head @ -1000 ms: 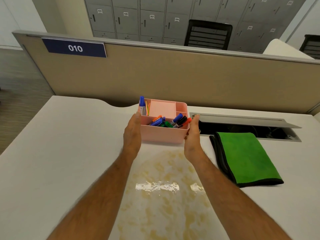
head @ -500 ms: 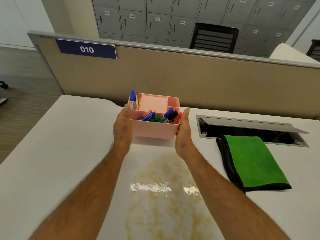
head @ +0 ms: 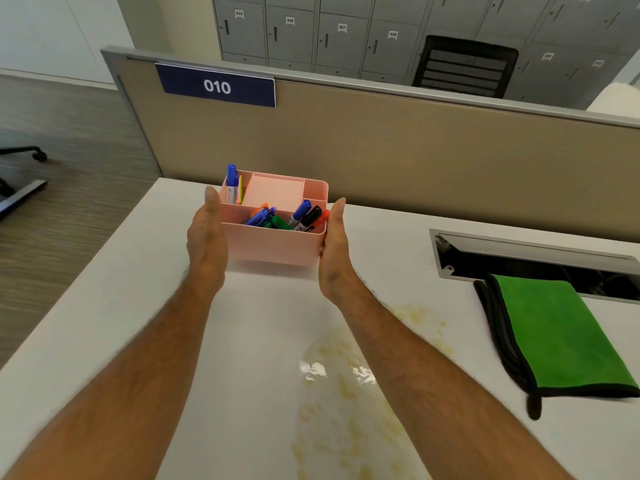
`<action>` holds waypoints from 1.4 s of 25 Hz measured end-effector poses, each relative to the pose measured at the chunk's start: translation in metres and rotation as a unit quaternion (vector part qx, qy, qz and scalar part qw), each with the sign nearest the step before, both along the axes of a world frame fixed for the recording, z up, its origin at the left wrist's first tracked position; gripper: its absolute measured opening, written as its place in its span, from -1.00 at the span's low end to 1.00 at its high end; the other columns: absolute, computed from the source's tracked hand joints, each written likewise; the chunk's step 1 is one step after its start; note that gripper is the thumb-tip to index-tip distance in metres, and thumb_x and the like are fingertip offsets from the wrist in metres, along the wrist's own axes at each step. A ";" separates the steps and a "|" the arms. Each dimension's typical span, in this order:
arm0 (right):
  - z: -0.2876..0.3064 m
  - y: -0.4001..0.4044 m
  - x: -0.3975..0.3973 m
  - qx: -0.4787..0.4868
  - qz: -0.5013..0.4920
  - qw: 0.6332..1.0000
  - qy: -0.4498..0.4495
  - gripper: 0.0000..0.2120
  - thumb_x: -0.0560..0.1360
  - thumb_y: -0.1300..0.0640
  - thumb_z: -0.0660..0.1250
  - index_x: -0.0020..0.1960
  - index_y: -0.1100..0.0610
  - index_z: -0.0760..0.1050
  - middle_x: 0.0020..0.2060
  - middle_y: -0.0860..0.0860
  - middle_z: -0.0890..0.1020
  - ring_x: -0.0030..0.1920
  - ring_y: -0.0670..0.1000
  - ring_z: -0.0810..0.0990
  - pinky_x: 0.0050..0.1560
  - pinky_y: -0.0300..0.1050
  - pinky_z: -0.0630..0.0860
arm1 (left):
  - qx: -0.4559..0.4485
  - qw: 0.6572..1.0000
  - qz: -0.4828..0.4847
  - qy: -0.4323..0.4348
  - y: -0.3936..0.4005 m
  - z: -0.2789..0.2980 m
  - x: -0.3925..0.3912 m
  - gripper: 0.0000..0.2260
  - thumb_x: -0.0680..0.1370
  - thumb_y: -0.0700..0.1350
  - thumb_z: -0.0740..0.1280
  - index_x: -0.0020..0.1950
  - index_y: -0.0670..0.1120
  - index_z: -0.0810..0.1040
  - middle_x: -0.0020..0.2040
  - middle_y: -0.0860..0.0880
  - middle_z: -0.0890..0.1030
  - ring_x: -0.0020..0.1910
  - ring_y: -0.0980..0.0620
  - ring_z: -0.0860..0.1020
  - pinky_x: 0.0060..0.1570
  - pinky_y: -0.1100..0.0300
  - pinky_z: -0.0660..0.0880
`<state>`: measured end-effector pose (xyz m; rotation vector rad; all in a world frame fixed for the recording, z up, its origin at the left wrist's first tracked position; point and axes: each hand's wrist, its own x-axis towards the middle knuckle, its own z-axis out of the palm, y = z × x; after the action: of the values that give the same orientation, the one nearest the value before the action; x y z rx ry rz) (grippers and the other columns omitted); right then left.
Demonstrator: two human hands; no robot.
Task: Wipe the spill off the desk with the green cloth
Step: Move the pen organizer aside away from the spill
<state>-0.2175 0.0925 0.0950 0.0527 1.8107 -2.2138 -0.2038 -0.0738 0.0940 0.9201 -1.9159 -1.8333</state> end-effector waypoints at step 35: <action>-0.002 0.067 0.047 0.128 -0.027 0.991 0.019 -0.30 0.58 -0.37 -0.06 0.62 -0.08 -0.05 0.61 -0.13 0.06 0.59 -0.07 0.03 0.54 -0.01 -0.04 | -0.317 0.927 -0.158 -0.123 -0.006 -0.063 0.076 -0.09 0.42 0.50 0.10 0.57 -0.09 0.16 0.56 -0.13 0.29 0.52 -0.16 0.27 0.48 -0.20 0.21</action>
<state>-0.1702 0.1600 0.0930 0.1136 2.1271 -2.0158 -0.1280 -0.0795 0.0315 0.6610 -2.7029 -1.1117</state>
